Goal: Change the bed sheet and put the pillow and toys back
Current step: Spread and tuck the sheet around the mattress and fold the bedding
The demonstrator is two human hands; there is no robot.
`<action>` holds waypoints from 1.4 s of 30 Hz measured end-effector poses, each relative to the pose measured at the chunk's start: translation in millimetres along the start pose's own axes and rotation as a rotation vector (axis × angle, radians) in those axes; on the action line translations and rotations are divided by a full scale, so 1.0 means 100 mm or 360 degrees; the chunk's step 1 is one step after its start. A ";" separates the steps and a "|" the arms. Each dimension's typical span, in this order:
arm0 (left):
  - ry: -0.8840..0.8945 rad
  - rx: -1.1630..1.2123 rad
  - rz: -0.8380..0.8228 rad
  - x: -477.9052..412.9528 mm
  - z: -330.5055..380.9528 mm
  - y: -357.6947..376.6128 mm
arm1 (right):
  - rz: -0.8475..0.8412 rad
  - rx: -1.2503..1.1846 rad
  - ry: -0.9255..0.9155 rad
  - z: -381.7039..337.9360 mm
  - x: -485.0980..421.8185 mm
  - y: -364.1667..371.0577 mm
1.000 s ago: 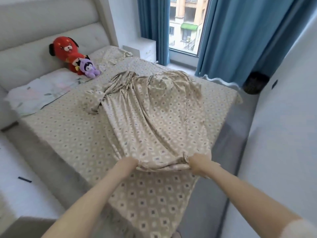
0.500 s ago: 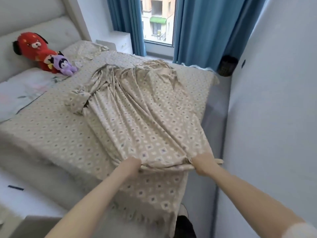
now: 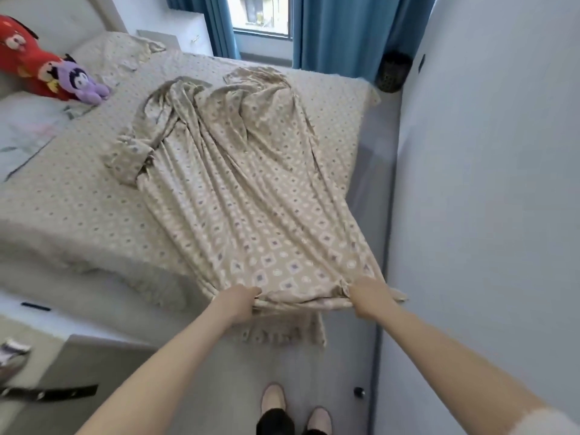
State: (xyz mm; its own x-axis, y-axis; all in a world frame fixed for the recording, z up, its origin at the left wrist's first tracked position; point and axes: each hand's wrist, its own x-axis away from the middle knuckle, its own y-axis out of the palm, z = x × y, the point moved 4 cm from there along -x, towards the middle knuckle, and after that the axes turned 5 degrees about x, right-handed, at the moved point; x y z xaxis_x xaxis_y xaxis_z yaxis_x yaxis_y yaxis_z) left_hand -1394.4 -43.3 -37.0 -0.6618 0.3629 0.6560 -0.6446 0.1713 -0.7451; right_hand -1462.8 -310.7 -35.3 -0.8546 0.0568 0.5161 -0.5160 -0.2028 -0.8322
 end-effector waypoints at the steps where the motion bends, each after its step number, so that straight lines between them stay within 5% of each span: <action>1: -0.0011 0.0001 0.0006 0.02 -0.01 0.05 | 0.0004 -0.0018 -0.0006 -0.03 0.03 0.04; 29: -0.0035 0.0103 -0.0310 -0.21 0.36 2.16 | -0.0707 -0.0123 0.0006 -0.54 0.45 1.96; 36: 0.0119 0.0084 -0.0663 -0.24 0.41 2.52 | -0.0990 0.0056 -0.0072 -0.66 0.47 2.25; 42: 0.0094 0.0216 -0.0557 -0.21 0.33 2.20 | -0.0830 -0.0053 0.0011 -0.64 0.51 2.02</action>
State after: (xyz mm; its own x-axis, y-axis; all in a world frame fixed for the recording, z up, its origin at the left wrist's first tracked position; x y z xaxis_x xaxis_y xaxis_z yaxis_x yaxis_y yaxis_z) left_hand -1535.0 -43.5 -210.5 -0.3717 0.3570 0.8570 -0.8752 0.1731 -0.4517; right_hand -1614.4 -285.8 -190.2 -0.4839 0.1482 0.8625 -0.8747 -0.1149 -0.4709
